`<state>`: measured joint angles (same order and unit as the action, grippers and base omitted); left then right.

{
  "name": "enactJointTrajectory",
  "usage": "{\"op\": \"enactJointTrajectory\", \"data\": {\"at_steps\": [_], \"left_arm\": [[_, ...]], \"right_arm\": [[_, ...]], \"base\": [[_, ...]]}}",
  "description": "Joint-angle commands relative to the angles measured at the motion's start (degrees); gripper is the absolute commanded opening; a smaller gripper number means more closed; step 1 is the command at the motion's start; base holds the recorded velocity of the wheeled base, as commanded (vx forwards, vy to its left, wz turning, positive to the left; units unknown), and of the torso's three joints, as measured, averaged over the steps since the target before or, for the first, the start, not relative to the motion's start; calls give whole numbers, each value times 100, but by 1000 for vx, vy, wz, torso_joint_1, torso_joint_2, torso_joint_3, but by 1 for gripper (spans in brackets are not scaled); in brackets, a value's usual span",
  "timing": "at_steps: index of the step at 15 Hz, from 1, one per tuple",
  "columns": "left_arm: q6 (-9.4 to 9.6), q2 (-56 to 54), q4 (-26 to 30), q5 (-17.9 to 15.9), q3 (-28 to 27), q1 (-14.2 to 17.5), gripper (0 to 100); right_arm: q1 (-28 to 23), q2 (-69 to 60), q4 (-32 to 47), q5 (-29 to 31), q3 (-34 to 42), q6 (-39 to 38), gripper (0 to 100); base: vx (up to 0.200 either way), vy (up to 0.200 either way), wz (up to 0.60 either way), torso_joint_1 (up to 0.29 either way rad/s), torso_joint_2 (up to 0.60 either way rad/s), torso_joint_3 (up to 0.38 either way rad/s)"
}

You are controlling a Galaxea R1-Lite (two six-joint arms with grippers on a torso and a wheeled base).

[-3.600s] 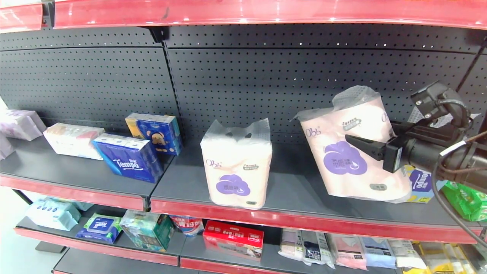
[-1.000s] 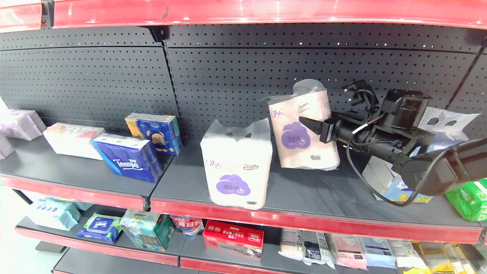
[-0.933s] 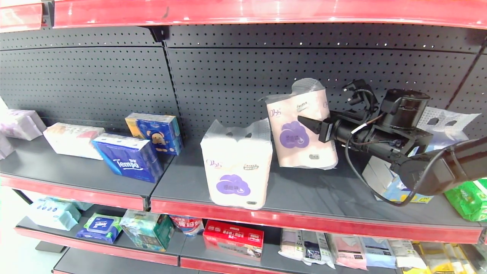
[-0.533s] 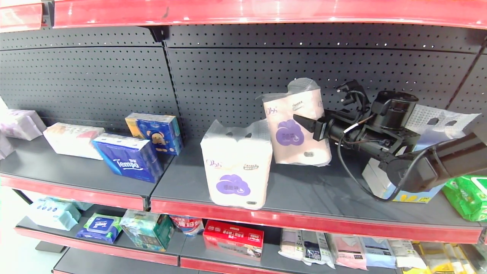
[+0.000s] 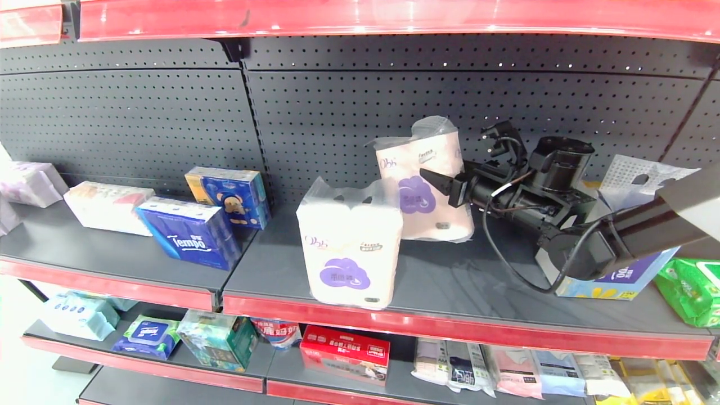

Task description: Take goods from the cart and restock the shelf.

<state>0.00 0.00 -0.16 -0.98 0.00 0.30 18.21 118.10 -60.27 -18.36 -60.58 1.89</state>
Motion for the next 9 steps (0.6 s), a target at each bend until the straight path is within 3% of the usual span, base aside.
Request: {"op": "enactJointTrajectory", "data": {"at_steps": [1, 9], "left_arm": [[0, 0, -2, 1, 0, 5, 100], [0, 0, -2, 1, 0, 5, 100]], "right_arm": [[16, 169, -2, -10, -156, 4, 0], [7, 626, 7, -599, -543, 22, 0]], "base": [[0, 0, 0, 0, 0, 0], [0, 0, 0, 0, 0, 0]]}}
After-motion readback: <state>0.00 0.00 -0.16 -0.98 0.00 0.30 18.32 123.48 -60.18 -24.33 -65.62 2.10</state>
